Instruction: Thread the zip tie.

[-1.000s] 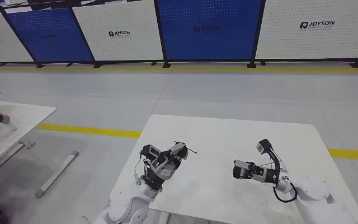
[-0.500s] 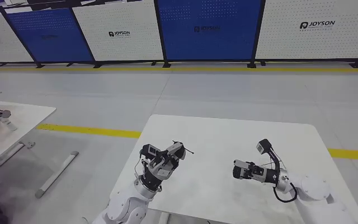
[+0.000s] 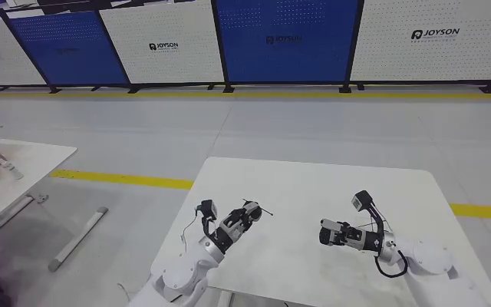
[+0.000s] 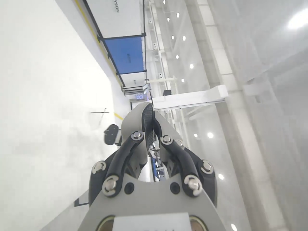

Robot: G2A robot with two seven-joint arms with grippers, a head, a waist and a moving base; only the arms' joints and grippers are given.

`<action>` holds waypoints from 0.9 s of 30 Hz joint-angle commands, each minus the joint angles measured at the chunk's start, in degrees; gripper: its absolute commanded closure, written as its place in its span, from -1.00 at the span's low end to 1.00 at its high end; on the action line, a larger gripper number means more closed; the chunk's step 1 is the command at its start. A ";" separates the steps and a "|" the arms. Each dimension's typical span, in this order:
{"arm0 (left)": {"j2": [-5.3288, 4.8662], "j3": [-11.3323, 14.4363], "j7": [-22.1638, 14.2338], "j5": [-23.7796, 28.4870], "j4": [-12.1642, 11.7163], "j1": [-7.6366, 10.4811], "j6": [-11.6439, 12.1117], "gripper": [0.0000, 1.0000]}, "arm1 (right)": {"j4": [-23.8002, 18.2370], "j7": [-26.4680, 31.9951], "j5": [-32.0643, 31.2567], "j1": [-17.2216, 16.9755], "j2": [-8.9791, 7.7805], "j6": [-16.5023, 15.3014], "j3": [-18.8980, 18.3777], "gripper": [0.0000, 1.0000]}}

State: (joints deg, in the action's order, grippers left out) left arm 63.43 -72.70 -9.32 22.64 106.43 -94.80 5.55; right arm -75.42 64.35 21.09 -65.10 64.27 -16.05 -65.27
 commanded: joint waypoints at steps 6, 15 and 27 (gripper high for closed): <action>0.65 3.16 2.98 -3.11 -1.96 1.47 0.28 1.00 | 0.00 0.00 0.00 0.00 0.00 0.00 0.00 -1.00; 0.66 3.20 3.05 -3.30 -2.06 1.50 0.22 1.00 | 0.00 0.00 0.00 0.00 0.00 0.00 0.00 -1.00; 0.93 6.57 5.48 -16.36 -7.01 4.20 -4.70 1.00 | 0.00 0.00 0.00 0.00 0.00 0.00 0.00 -1.00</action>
State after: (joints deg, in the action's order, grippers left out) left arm 64.35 -66.12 -3.82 6.01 99.36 -90.57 0.76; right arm -75.42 64.35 21.09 -65.10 64.27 -16.05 -65.27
